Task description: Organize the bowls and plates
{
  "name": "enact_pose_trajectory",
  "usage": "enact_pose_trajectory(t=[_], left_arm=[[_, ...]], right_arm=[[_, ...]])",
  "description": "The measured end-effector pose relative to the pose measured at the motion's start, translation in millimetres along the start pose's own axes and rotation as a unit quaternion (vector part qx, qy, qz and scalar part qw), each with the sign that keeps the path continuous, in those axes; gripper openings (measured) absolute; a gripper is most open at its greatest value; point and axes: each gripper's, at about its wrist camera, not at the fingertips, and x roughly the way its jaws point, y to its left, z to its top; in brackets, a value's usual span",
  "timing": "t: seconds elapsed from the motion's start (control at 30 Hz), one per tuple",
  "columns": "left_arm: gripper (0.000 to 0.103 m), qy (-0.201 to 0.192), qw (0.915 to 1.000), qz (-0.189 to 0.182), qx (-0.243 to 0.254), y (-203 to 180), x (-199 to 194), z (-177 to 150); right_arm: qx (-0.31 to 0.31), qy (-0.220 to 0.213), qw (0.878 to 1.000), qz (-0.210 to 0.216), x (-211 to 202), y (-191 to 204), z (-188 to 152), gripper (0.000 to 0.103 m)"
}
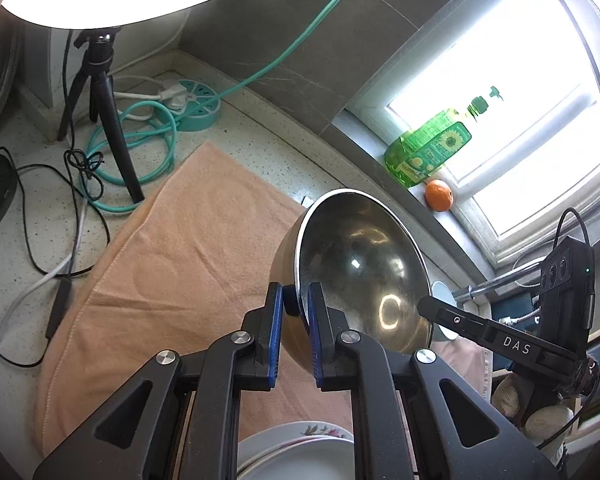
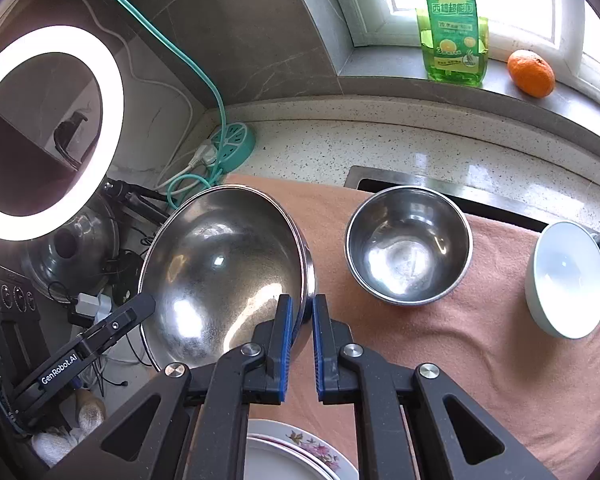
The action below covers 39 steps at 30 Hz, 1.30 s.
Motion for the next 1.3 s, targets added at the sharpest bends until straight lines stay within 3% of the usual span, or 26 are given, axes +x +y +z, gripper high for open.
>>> enact_pose_trajectory(t=[0.37,0.8,1.3], left_arm=[[0.011,0.048,0.9973,-0.026,0.050,-46.7,18.2,-35.9],[0.011,0.121,0.9866,-0.040,0.102,-91.6,54.3,-81.0],[0.011,0.156,0.9787,-0.035,0.129,-107.1,75.2,-101.1]], right_arm=[[0.052,-0.010,0.998,-0.020,-34.3,-55.1,-59.0,0.009],[0.115,-0.012,0.992,-0.045,-51.0,-121.0,-109.7,0.009],[0.154,-0.001,0.987,-0.047,-46.3,-149.9,-141.9,0.009]])
